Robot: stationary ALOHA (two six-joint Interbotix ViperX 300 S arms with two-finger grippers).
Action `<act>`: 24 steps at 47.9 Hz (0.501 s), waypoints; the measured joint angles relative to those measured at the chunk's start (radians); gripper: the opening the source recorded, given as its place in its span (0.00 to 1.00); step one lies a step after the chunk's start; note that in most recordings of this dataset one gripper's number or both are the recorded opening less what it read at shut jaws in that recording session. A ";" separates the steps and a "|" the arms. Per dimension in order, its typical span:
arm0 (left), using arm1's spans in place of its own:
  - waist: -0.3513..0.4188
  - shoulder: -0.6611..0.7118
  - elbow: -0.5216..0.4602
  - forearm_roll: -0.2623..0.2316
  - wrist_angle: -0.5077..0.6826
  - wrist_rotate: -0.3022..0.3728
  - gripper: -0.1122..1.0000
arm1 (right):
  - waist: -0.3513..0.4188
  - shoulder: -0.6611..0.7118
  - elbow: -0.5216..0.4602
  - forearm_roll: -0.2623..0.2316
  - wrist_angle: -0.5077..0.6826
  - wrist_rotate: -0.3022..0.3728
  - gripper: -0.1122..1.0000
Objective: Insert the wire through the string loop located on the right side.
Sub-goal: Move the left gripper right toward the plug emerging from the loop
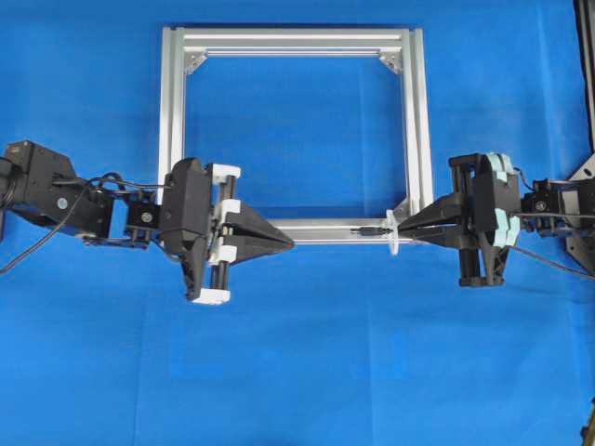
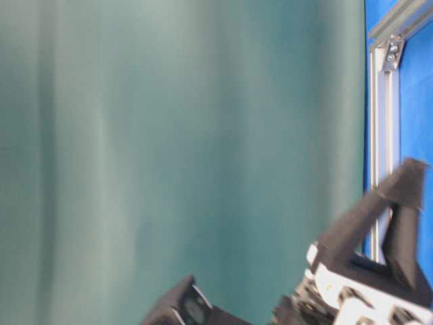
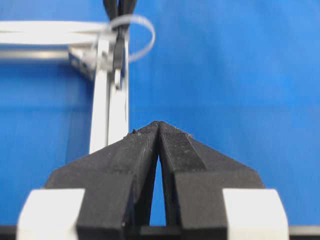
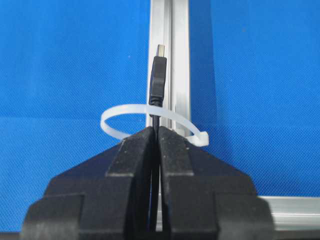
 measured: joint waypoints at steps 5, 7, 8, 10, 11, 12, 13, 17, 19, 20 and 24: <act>0.009 0.012 -0.048 0.000 0.015 0.011 0.10 | 0.000 0.000 -0.002 0.000 0.000 0.000 0.06; 0.015 0.028 -0.081 0.000 0.032 0.012 0.10 | 0.002 0.000 -0.002 0.000 0.000 0.000 0.06; 0.018 0.034 -0.095 0.000 0.041 0.012 0.10 | 0.002 0.000 -0.002 0.002 0.000 0.000 0.06; 0.028 0.051 -0.127 0.000 0.064 0.012 0.10 | 0.000 0.000 -0.002 0.000 0.000 0.000 0.06; 0.032 0.057 -0.144 0.000 0.075 0.011 0.10 | 0.000 0.000 -0.003 0.000 0.000 0.000 0.06; 0.037 0.063 -0.160 0.000 0.086 0.012 0.10 | 0.002 0.000 -0.003 0.000 0.000 0.000 0.06; 0.043 0.072 -0.178 0.000 0.103 0.011 0.10 | 0.000 0.000 -0.002 0.000 0.002 0.000 0.06; 0.057 0.101 -0.244 0.000 0.158 0.012 0.10 | 0.002 0.000 -0.002 0.000 0.000 0.000 0.06; 0.061 0.114 -0.276 0.000 0.186 0.012 0.10 | 0.000 0.000 -0.002 0.000 0.000 0.000 0.06; 0.064 0.121 -0.291 0.000 0.198 0.012 0.10 | 0.000 0.000 -0.003 0.000 0.000 0.000 0.06; 0.067 0.140 -0.339 0.000 0.238 0.012 0.10 | 0.000 0.000 -0.003 0.002 0.000 0.000 0.06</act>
